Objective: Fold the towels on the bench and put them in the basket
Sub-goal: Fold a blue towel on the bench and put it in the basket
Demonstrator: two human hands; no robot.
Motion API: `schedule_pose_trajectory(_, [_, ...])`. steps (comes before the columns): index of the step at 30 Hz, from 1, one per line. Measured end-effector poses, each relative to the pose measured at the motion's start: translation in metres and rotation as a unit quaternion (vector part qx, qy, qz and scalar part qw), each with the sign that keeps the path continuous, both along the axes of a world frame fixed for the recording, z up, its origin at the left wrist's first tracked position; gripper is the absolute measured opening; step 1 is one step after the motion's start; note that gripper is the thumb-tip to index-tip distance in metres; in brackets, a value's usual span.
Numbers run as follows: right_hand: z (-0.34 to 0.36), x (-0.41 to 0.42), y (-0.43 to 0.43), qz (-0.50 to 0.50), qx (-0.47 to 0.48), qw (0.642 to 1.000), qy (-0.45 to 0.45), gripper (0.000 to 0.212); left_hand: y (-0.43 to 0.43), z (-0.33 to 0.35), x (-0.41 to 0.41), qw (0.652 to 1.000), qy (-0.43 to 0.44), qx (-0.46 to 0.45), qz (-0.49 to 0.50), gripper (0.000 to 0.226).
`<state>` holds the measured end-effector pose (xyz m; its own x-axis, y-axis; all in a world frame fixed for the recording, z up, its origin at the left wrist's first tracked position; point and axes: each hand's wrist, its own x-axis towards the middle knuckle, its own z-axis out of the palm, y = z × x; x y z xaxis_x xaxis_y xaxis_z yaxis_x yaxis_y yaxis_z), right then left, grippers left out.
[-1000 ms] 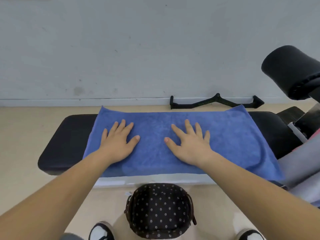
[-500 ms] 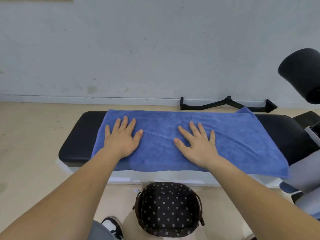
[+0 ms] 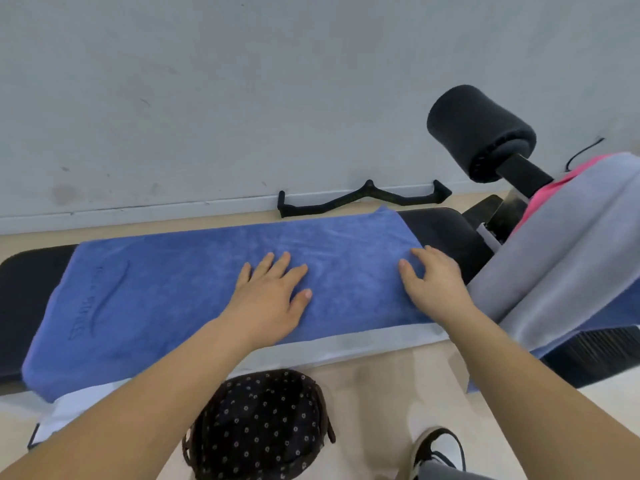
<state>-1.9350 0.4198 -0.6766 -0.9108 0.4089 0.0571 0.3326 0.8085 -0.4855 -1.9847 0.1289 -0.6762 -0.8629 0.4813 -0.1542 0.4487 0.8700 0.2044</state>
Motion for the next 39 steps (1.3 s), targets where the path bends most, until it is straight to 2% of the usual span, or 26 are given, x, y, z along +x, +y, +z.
schedule_pose_trajectory(3, [0.001, 0.007, 0.027, -0.049, 0.015, 0.998, 0.020, 0.029, 0.022, 0.010, -0.008, 0.998, 0.046, 0.043, 0.000, 0.054])
schedule_pose_trajectory(5, [0.002, 0.009, 0.041, -0.050, 0.007, 0.998, 0.028, 0.021, 0.052, 0.017, -0.015, 0.996, 0.038, 0.072, -0.032, 0.053])
schedule_pose_trajectory(10, [0.009, 0.020, 0.072, -0.109, -0.047, 0.992, 0.050, 0.023, 0.150, 0.033, -0.039, 0.990, 0.002, 0.096, -0.100, 0.043])
schedule_pose_trajectory(12, [0.014, 0.023, 0.074, -0.116, -0.069, 0.990, 0.029, 0.025, 0.181, 0.031, -0.051, 0.990, 0.009, 0.092, -0.108, 0.040])
schedule_pose_trajectory(15, [0.018, 0.025, 0.057, -0.056, -0.078, 0.995, -0.038, 0.032, 0.212, 0.030, -0.073, 0.990, 0.026, 0.108, -0.082, 0.035])
schedule_pose_trajectory(18, [0.023, 0.021, 0.046, -0.033, -0.036, 0.993, -0.104, 0.038, 0.233, 0.032, -0.093, 0.992, -0.017, 0.122, -0.001, 0.036])
schedule_pose_trajectory(20, [0.025, 0.017, 0.046, -0.038, -0.029, 0.987, -0.152, 0.042, 0.242, 0.029, -0.100, 0.995, -0.034, 0.092, 0.036, 0.041])
schedule_pose_trajectory(22, [0.025, 0.015, 0.047, -0.051, -0.058, 0.981, -0.180, 0.042, 0.250, 0.027, -0.099, 0.996, -0.030, 0.066, 0.048, 0.034])
schedule_pose_trajectory(24, [0.024, 0.014, 0.047, -0.056, -0.108, 0.974, -0.191, 0.038, 0.255, 0.030, -0.097, 0.997, -0.038, 0.042, 0.056, 0.023])
schedule_pose_trajectory(26, [0.025, 0.017, 0.046, -0.043, -0.157, 0.971, -0.177, 0.028, 0.254, 0.036, -0.094, 0.997, -0.047, 0.031, 0.056, 0.025])
schedule_pose_trajectory(29, [0.036, 0.028, 0.042, -0.038, -0.217, 0.969, -0.110, 0.016, 0.249, 0.042, -0.092, 0.991, -0.069, 0.083, 0.076, 0.026])
schedule_pose_trajectory(32, [0.053, 0.039, 0.040, -0.069, -0.265, 0.962, -0.018, 0.018, 0.254, 0.049, -0.089, 0.954, -0.141, 0.234, 0.122, 0.025])
schedule_pose_trajectory(36, [0.071, 0.049, 0.044, -0.115, -0.312, 0.941, 0.053, 0.012, 0.280, 0.079, -0.071, 0.860, -0.179, 0.461, 0.121, 0.004])
schedule_pose_trajectory(39, [0.075, 0.054, 0.041, -0.111, -0.348, 0.931, 0.021, 0.022, 0.273, 0.100, -0.064, 0.813, -0.224, 0.524, 0.118, 0.028])
